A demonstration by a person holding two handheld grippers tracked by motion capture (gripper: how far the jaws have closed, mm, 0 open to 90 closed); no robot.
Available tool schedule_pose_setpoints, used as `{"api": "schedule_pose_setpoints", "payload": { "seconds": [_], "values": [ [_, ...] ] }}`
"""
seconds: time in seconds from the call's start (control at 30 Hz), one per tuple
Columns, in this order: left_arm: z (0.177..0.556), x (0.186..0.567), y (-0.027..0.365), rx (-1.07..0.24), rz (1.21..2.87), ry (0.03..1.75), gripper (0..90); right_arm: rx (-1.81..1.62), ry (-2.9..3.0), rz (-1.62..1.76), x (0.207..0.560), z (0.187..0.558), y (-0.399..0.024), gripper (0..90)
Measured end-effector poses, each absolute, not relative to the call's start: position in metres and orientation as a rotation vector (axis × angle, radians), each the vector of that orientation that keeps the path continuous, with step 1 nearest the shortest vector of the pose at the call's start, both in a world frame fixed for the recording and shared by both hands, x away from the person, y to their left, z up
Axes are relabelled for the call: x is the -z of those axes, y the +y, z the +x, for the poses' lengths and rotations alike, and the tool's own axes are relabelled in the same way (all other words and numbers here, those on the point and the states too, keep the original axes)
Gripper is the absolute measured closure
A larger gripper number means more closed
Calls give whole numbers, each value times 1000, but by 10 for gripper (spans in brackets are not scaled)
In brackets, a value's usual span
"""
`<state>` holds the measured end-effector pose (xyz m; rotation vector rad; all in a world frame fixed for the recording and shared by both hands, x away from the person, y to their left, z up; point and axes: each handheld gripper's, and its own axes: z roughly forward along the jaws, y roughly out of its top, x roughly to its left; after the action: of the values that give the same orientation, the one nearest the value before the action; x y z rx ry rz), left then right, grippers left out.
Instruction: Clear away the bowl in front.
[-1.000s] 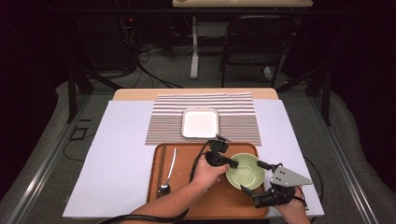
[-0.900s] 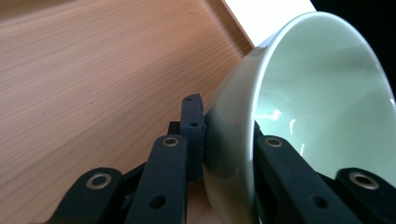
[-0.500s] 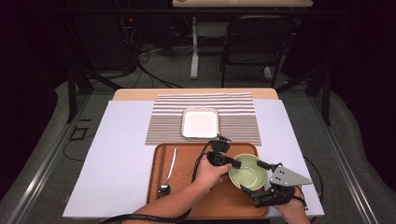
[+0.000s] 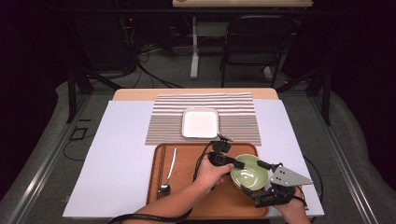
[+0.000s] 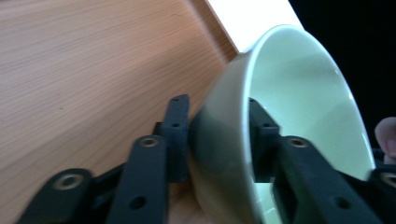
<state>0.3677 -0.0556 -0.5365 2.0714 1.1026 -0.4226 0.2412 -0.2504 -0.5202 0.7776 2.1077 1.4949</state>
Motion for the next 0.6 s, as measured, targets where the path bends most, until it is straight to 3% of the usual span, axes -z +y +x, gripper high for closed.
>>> {"api": "schedule_pose_setpoints", "payload": {
  "seconds": [0.17,0.37,0.6],
  "values": [
    [365,534,-59,404,2066,1081,512,-1498,2105,779,520,241,-250,10],
    [365,531,-60,350,2086,1082,292,-1500,2106,778,520,241,-251,10],
    [365,529,-58,344,2092,1092,224,-1499,2102,778,520,241,-251,8]
  ]
}}
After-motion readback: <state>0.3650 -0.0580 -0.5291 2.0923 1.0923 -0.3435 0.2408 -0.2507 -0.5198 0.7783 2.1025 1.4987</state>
